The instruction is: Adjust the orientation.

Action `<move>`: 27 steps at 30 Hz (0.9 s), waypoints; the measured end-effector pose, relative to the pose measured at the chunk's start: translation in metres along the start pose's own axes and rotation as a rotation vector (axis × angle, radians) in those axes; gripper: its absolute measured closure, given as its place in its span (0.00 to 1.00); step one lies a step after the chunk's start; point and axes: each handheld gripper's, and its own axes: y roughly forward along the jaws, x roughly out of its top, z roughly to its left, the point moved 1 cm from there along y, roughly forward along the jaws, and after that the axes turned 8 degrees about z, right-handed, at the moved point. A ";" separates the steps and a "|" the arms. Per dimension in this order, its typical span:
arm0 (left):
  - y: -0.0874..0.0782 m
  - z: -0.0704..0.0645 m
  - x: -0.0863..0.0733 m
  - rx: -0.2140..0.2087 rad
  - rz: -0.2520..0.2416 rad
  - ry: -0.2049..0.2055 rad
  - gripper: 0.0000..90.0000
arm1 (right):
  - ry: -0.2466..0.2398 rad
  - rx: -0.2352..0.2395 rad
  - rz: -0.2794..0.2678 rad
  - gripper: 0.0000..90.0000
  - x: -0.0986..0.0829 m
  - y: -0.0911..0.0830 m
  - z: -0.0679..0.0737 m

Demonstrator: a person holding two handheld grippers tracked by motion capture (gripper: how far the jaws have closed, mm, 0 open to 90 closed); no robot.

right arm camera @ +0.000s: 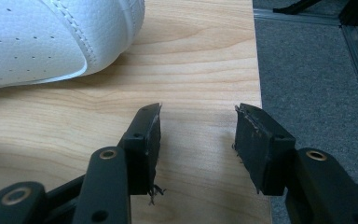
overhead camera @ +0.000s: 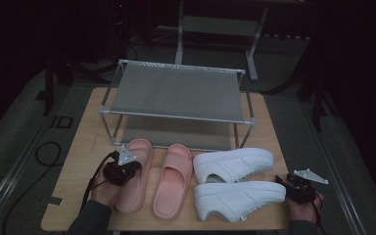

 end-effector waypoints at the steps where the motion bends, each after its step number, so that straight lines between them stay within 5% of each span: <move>1: 0.001 -0.001 0.001 -0.002 0.000 0.000 1.00 | 0.000 0.000 0.000 0.55 0.000 0.000 0.000; 23: 0.004 -0.021 0.010 -0.063 -0.019 0.045 0.98 | 0.000 0.000 0.000 0.55 0.000 0.000 0.000; 26: 0.000 -0.021 0.009 -0.054 -0.013 0.039 0.96 | 0.000 0.000 0.000 0.55 0.000 0.000 0.000; 27: -0.014 -0.025 0.006 -0.049 -0.022 0.032 0.96 | 0.000 0.000 -0.001 0.55 0.000 0.000 0.000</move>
